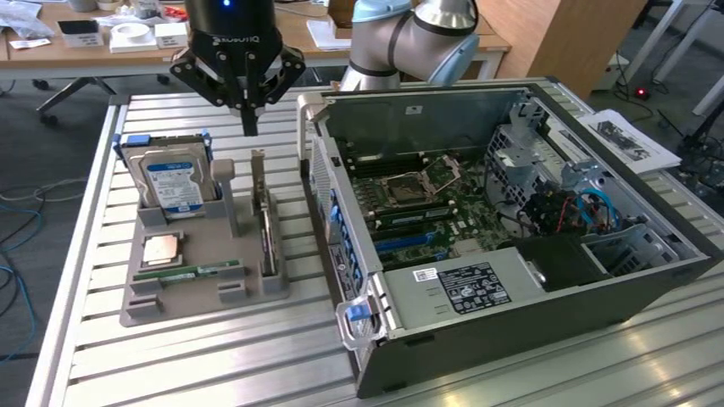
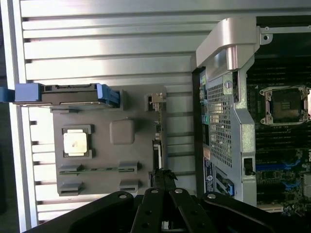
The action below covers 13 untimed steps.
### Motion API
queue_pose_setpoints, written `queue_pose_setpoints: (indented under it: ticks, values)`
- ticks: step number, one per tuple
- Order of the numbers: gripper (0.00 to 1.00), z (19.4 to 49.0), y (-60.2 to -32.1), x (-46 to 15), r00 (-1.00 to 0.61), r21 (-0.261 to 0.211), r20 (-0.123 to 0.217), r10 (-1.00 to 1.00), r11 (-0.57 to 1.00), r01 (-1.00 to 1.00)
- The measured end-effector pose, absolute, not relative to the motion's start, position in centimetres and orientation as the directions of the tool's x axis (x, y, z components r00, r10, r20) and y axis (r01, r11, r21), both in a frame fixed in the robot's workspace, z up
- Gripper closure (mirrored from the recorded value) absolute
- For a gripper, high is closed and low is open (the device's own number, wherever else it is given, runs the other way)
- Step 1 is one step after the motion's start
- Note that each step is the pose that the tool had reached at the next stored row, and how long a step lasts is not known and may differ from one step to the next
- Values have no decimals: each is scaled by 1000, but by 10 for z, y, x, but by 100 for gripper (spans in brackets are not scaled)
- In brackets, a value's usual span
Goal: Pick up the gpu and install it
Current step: 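Reach for the gpu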
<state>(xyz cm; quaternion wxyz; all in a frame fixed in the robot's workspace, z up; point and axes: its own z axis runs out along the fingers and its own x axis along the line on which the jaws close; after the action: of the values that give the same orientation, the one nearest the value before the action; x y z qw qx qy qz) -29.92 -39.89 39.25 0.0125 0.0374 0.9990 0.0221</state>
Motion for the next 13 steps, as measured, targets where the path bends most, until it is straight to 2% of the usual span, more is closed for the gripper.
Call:
queue_pose_setpoints:
  ticks: [13]
  values:
    - [89,392,-399,-304,-997,45,-23,75,996,74]
